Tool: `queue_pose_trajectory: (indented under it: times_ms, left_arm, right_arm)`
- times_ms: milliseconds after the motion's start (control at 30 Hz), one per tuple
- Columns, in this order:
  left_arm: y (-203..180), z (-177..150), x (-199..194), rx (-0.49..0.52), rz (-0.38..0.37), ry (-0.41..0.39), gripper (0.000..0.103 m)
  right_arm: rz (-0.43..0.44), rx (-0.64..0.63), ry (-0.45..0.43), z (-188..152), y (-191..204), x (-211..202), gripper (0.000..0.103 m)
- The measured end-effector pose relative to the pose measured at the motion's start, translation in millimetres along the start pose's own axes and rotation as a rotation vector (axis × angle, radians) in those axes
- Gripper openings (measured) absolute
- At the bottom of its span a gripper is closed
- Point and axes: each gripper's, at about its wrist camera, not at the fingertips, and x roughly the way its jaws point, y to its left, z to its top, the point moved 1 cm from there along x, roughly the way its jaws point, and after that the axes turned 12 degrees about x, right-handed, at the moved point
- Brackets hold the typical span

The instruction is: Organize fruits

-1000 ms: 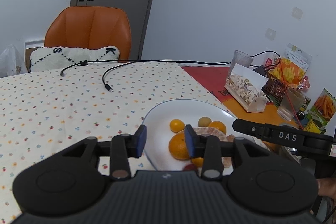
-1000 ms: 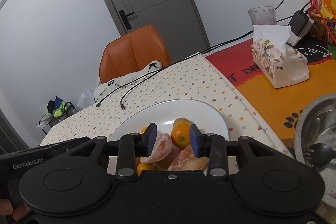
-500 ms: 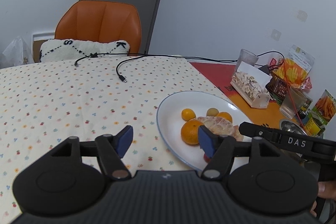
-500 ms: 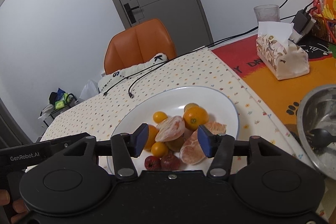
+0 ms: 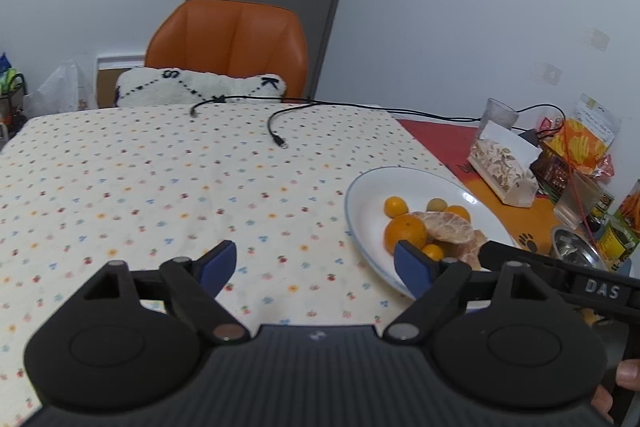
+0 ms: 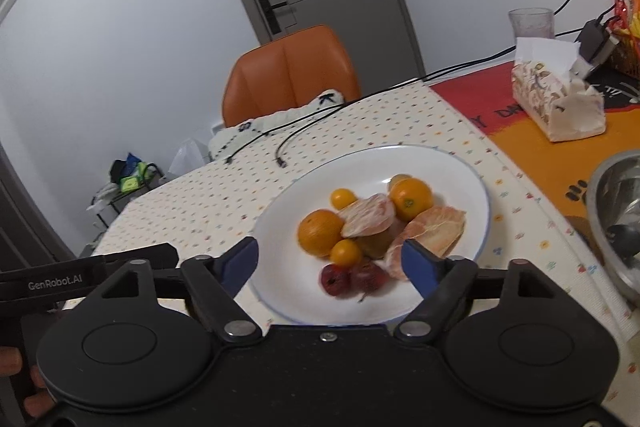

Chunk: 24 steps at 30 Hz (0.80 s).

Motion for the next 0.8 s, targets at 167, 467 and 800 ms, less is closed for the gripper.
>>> queue_pose_trajectory:
  times_ms: [167,467,800]
  left_arm:
    - [6.9,-4.5,-12.6,-0.017,0.037,0.007,0.089]
    - [11.9,-12.2,-41.2,-0.035,0.055,-0.026,0.103]
    - [23.7,-28.4,-73.7,-0.042,0.087,-0.025,0.103]
  right_arm:
    - [0.004,-0.016,-0.003,-4.8,6.2,-6.1,0.098]
    - [0.021,-0.035,0.023,-12.3,17.5,-16.2,0.103]
    - [0.053,-0.077,0.045,-21.2,39.3,-32.1,0.103]
